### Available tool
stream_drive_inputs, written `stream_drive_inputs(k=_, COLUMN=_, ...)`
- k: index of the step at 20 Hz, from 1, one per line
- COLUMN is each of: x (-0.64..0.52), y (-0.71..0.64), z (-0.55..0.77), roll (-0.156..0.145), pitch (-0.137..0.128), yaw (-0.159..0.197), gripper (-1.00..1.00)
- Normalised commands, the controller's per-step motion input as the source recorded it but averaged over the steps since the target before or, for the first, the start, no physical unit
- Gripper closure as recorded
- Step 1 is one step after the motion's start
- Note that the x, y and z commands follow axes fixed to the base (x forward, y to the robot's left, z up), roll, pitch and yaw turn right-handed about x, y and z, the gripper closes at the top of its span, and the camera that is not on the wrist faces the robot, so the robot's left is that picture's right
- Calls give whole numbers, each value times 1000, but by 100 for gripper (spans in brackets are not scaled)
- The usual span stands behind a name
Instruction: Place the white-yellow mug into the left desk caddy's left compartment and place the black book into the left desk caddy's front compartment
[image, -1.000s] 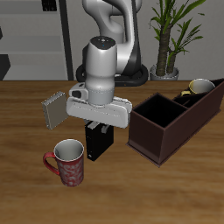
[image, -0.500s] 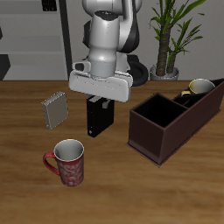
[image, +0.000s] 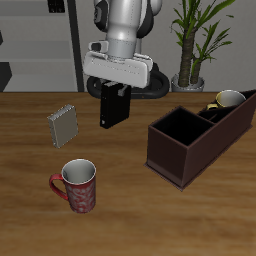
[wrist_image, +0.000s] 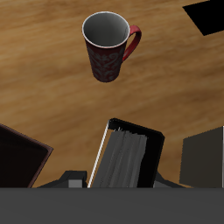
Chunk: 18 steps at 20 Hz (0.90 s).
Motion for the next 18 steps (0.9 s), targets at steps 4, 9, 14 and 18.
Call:
stream_drive_inputs(k=4, x=-477, y=298, z=108, roll=35, pitch=-41, yaw=-40, gripper=100)
stream_drive_inputs(k=9, x=-615, y=312, z=30, roll=25, pitch=-61, yaw=-51, gripper=100)
stream_drive_inputs(k=14, x=-317, y=301, z=-47, roll=38, pitch=-26, yaw=-33, gripper=100)
stream_drive_inputs(k=18, x=-470, y=421, z=-20, roll=65, pitch=-51, yaw=-10, gripper=100)
